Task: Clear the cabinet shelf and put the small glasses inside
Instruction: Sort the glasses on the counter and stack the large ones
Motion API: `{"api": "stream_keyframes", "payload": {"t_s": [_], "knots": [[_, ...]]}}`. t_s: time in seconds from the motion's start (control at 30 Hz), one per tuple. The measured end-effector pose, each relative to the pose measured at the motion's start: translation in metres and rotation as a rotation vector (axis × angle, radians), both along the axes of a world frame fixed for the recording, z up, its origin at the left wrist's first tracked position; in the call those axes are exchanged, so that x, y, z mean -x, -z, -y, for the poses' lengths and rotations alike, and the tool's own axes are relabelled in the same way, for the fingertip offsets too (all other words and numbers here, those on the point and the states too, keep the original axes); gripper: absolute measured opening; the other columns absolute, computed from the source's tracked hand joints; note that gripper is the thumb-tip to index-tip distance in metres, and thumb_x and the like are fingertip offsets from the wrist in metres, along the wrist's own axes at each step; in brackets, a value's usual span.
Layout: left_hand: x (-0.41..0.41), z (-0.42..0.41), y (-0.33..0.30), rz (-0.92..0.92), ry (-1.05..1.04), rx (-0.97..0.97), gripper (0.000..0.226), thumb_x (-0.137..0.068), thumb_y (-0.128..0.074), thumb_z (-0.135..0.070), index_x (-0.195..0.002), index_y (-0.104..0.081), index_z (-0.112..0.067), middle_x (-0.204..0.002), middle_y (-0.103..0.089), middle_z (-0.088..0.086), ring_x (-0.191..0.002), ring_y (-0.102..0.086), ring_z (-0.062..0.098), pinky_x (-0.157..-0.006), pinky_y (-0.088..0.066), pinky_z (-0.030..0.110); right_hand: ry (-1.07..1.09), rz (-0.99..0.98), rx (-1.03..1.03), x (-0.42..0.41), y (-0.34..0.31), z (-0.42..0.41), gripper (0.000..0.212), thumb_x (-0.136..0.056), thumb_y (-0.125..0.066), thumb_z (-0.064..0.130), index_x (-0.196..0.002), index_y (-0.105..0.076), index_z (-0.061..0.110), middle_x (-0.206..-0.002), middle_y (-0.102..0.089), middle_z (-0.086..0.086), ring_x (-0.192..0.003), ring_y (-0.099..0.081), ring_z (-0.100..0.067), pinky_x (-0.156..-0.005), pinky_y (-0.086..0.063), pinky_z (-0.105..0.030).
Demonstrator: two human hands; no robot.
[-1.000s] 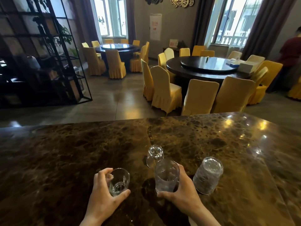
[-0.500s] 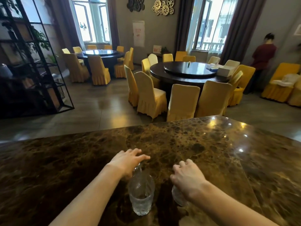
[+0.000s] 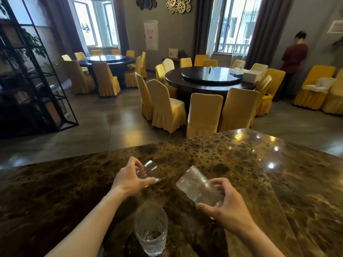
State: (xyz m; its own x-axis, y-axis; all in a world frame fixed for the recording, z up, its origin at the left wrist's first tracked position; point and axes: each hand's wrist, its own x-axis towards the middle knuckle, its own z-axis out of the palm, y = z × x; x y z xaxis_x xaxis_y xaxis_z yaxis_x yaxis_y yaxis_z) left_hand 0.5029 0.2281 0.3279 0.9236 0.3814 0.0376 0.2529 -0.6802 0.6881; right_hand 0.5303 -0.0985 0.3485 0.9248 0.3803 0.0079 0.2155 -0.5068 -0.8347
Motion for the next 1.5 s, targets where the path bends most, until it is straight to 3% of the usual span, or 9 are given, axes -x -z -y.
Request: {"api": "stream_keyframes", "payload": {"t_s": [0.13,0.3,0.67,0.77,0.83,1.0,1.1,1.3,1.5], "knots": [[-0.018,0.014,-0.003,0.058,0.000,0.228,0.093,-0.067,-0.092,-0.036,-0.137,-0.032,-0.036,-0.108,-0.060,-0.004,-0.099,-0.065,0.013,-0.088,-0.055,0.036,0.052,-0.091,-0.244,0.014,0.038,0.001,0.087,-0.044,-0.099,0.038,-0.118,-0.053,0.045,-0.110,-0.069,0.015,-0.098,-0.067,0.000,-0.079,-0.056,-0.025],[-0.033,0.033,0.003,-0.042,0.129,0.051,0.094,-0.059,-0.097,-0.033,-0.137,-0.045,-0.032,-0.110,-0.056,-0.005,-0.101,-0.061,0.014,-0.092,-0.055,0.036,0.040,-0.039,-0.198,0.025,0.059,0.009,0.088,-0.039,-0.100,0.043,-0.116,-0.056,0.041,-0.113,-0.065,0.028,-0.104,-0.065,0.001,-0.087,-0.055,-0.024],[-0.033,0.030,0.025,-0.154,0.131,-0.057,0.097,-0.053,-0.097,-0.043,-0.131,-0.040,-0.033,-0.108,-0.058,-0.009,-0.095,-0.062,0.009,-0.083,-0.055,0.025,0.059,-0.113,-0.225,0.036,0.062,0.012,0.087,-0.040,-0.103,0.032,-0.114,-0.058,0.031,-0.105,-0.072,0.019,-0.100,-0.060,0.015,-0.079,-0.037,0.004],[-0.028,0.033,0.017,-0.190,0.165,-0.086,0.106,-0.054,-0.096,-0.048,-0.138,-0.032,-0.036,-0.126,-0.057,-0.003,-0.114,-0.058,0.016,-0.097,-0.052,0.035,0.000,-0.199,-0.198,0.038,0.040,0.016,0.109,-0.038,-0.104,0.038,-0.132,-0.048,0.034,-0.121,-0.066,0.014,-0.109,-0.060,0.008,-0.092,-0.044,-0.008],[-0.017,0.030,0.004,-0.196,0.181,-0.088,0.116,-0.057,-0.091,-0.055,-0.148,-0.021,-0.040,-0.142,-0.050,0.002,-0.130,-0.051,0.023,-0.106,-0.046,0.046,-0.016,-0.224,-0.175,0.037,0.020,0.027,0.125,-0.037,-0.100,0.055,-0.144,-0.037,0.040,-0.135,-0.056,0.015,-0.121,-0.057,-0.003,-0.107,-0.045,-0.032],[0.064,-0.013,-0.017,-0.045,0.069,-0.098,0.085,-0.073,-0.070,-0.070,-0.145,-0.031,-0.046,-0.143,-0.050,-0.007,-0.128,-0.050,0.010,-0.103,-0.048,0.040,0.064,0.146,-0.141,0.005,-0.048,0.011,0.077,-0.064,-0.063,0.088,-0.132,-0.046,0.057,-0.133,-0.055,0.023,-0.120,-0.054,0.003,-0.098,-0.047,-0.034],[0.128,-0.046,-0.021,-0.210,0.108,-0.139,0.097,-0.059,-0.069,-0.084,-0.143,-0.033,-0.050,-0.137,-0.044,-0.025,-0.126,-0.046,0.001,-0.106,-0.045,0.032,-0.151,0.340,0.043,-0.024,-0.057,-0.056,0.069,-0.078,-0.071,0.067,-0.138,-0.048,0.042,-0.136,-0.054,0.016,-0.125,-0.050,0.000,-0.100,-0.046,-0.029],[0.190,-0.065,-0.031,-0.415,0.251,-0.156,0.109,-0.050,-0.081,-0.077,-0.142,-0.024,-0.064,-0.136,-0.031,-0.041,-0.128,-0.040,-0.004,-0.108,-0.040,0.028,-0.471,0.205,0.634,-0.055,0.001,-0.161,0.095,-0.076,-0.086,0.038,-0.153,-0.030,0.039,-0.158,-0.030,-0.002,-0.144,-0.032,-0.026,-0.114,-0.039,-0.043],[0.195,-0.060,-0.025,-0.365,0.279,-0.195,0.096,-0.058,-0.087,-0.063,-0.141,-0.037,-0.054,-0.126,-0.043,-0.036,-0.118,-0.044,-0.009,-0.106,-0.039,0.021,-0.468,0.243,0.700,-0.063,0.009,-0.176,0.087,-0.068,-0.092,0.030,-0.141,-0.046,0.044,-0.125,-0.049,0.004,-0.118,-0.053,-0.020,-0.096,-0.049,-0.032]]}}
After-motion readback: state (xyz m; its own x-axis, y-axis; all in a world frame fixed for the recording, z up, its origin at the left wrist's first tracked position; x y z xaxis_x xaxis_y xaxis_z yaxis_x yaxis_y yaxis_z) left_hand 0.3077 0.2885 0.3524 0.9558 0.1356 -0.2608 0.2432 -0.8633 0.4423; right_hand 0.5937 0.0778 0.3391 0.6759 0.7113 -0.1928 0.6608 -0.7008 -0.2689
